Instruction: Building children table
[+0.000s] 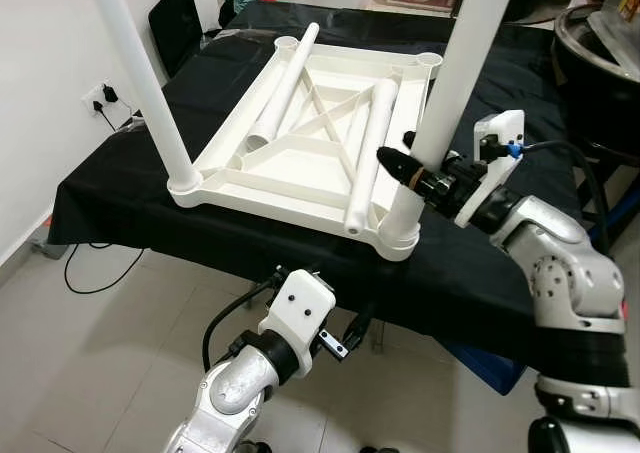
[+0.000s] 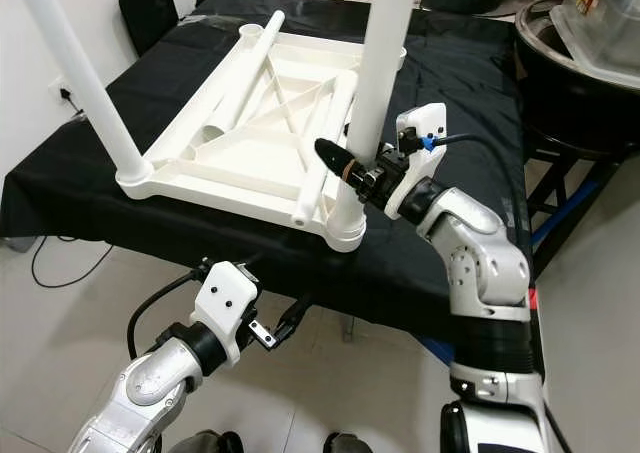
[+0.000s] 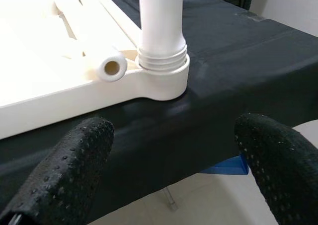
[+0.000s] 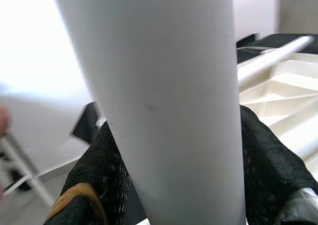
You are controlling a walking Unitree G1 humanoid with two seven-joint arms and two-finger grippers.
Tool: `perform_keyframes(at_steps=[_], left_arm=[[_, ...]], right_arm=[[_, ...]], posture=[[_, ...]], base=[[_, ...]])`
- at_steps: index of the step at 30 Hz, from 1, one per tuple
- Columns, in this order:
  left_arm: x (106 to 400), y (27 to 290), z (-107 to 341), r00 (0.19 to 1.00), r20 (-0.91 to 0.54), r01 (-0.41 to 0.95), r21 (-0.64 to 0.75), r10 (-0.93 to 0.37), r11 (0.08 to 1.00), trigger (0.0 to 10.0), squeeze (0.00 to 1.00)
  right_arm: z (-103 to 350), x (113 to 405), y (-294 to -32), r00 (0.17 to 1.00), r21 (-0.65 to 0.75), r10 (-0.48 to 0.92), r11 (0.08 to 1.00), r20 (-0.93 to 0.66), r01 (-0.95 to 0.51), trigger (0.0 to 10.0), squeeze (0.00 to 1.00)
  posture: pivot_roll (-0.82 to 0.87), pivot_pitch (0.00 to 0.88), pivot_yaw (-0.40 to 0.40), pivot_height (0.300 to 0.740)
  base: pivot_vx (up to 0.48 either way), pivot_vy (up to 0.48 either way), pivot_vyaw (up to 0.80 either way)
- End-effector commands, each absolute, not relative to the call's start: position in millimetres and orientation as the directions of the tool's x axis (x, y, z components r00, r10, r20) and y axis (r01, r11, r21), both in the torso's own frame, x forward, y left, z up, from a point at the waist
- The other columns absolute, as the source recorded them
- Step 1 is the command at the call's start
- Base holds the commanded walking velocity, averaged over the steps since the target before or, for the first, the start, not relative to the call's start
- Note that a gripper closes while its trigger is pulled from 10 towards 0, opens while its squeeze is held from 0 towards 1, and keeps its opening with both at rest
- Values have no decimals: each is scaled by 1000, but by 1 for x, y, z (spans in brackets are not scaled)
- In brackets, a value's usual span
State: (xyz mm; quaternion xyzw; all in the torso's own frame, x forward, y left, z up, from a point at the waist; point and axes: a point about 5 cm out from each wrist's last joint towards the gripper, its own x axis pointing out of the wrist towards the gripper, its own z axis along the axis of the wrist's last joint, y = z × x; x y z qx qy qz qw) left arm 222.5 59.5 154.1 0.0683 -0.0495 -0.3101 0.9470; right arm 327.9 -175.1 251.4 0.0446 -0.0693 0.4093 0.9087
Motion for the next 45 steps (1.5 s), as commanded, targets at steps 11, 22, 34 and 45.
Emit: perform_keyframes(at_steps=[11, 22, 34, 45], left_arm=[[221, 60, 150, 808, 33, 576, 163, -588, 801, 10000, 0], [221, 61, 150, 811, 32, 572, 164, -583, 804, 10000, 0], [222, 59, 149, 802, 29, 584, 168, -597, 794, 10000, 0], [223, 59, 149, 802, 29, 583, 173, -596, 794, 10000, 0]], right_arm=[[226, 354, -157, 583, 45, 811, 581, 48, -812, 0, 0], [225, 362, -169, 691, 27, 720, 690, 65, -723, 0, 0], [227, 358, -190, 979, 48, 176, 982, 100, -182, 0, 0], [218, 325, -183, 924, 132, -371, 924, 89, 358, 0, 0]], posture=[[138, 152, -35, 740], [137, 148, -34, 740], [124, 134, -21, 740], [122, 143, -29, 740]], base=[[0, 0, 0], [0, 0, 0], [0, 0, 0], [0, 0, 0]])
